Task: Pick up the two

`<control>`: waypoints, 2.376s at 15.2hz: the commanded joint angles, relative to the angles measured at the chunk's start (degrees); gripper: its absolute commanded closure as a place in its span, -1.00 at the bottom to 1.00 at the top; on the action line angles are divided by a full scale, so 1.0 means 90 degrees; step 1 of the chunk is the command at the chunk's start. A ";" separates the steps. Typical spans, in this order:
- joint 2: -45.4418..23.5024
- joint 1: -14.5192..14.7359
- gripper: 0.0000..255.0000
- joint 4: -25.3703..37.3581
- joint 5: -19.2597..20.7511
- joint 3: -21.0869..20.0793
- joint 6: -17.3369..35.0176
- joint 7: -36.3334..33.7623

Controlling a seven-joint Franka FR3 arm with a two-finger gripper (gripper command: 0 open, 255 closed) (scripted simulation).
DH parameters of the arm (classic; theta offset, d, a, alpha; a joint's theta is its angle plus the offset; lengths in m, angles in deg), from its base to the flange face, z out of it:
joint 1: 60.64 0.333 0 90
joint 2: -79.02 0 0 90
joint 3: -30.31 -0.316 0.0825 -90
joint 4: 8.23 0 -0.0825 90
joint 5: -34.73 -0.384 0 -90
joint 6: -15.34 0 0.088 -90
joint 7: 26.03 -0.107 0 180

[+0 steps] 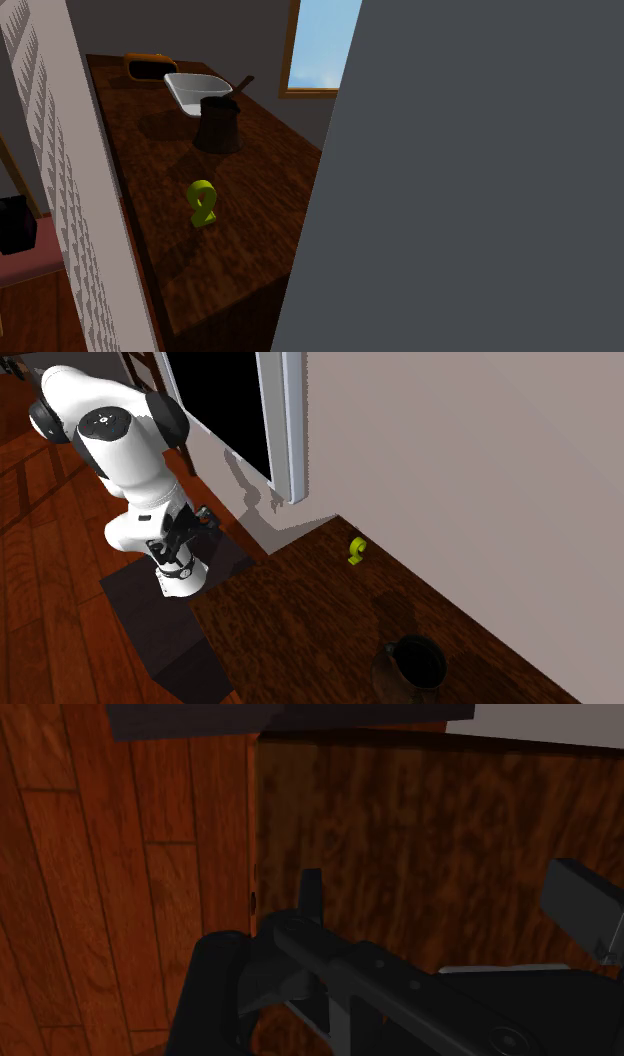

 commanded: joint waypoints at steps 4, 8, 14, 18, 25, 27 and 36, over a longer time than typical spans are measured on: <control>-0.0320 0.0171 -1.00 0.0012 -0.0268 -0.0346 0.0395 -0.0282; -0.0838 0.0376 -1.00 0.0132 -0.0570 -0.0803 0.0921 -0.0640; -0.1776 0.0629 -1.00 0.0532 -0.0855 -0.1464 0.1671 -0.1174; -0.2491 0.0750 -1.00 0.0941 -0.0904 -0.1890 0.2121 -0.1550; -0.3890 0.0921 -1.00 0.1924 -0.0633 -0.2588 0.2758 -0.2311; -0.4326 0.0981 -1.00 0.2268 -0.0461 -0.2765 0.2893 -0.2560; -0.6120 0.1449 -1.00 0.3798 0.0511 -0.3186 0.3203 -0.3563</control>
